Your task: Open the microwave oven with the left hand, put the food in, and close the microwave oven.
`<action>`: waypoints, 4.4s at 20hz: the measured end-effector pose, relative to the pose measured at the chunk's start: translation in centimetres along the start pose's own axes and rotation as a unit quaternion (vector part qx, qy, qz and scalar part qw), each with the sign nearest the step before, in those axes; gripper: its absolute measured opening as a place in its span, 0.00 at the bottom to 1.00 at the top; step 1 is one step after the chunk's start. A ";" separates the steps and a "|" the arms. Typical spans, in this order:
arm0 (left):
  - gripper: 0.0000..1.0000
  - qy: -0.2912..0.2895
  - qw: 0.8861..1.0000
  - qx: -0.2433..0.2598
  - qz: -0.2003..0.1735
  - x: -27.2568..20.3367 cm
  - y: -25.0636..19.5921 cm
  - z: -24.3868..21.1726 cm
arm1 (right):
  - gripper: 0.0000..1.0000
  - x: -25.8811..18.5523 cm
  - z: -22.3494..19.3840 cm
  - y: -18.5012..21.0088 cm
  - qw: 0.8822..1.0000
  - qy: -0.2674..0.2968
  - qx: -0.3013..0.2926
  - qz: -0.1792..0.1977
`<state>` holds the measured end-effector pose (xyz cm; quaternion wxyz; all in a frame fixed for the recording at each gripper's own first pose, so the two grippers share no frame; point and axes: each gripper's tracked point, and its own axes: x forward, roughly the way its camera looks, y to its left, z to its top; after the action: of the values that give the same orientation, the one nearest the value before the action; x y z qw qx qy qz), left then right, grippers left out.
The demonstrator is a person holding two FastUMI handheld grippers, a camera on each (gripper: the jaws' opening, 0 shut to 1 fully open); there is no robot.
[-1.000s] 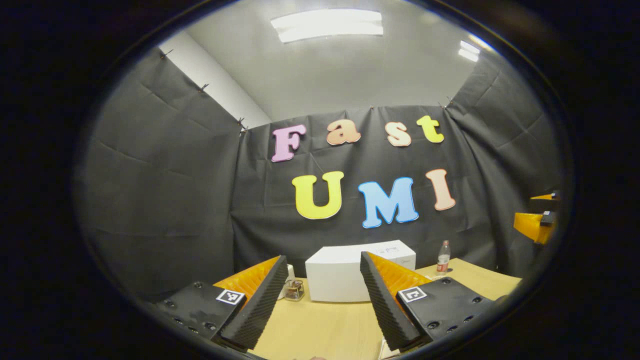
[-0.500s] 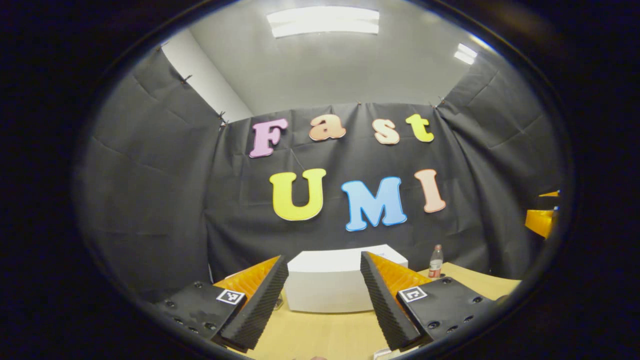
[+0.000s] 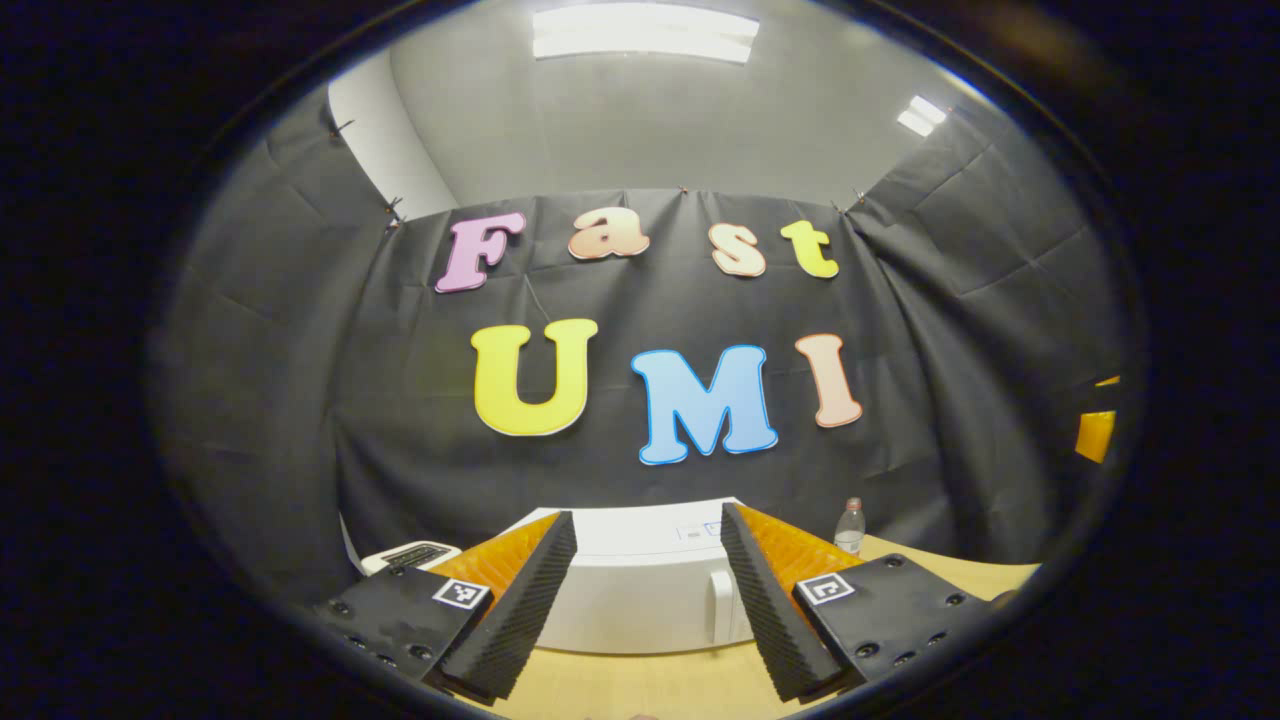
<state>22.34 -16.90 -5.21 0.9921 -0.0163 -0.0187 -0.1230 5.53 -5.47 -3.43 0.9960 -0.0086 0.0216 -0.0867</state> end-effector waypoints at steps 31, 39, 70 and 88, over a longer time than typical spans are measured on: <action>0.48 0.170 0.983 -0.003 -0.071 16.0 -9.5 -23.5 | 0.98 -2.6 -4.2 -4.5 0.984 0.094 -0.046 -0.146; 0.16 0.190 0.980 0.000 -0.062 15.6 -9.4 -23.2 | 0.98 -3.8 -4.4 -5.2 0.986 0.097 -0.046 -0.130; 0.13 0.219 0.972 0.053 0.062 -12.1 11.9 -19.6 | 0.98 -6.7 -3.3 8.1 0.987 0.062 0.019 0.145; 0.91 0.192 0.978 -0.045 0.075 -18.5 20.2 -15.2 | 0.98 -3.8 -7.0 17.8 0.973 0.141 0.029 0.178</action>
<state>9.83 6.67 -21.68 0.9819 -0.0383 0.1786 -0.0495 4.51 12.60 -10.61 0.9821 0.0363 0.1609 0.0908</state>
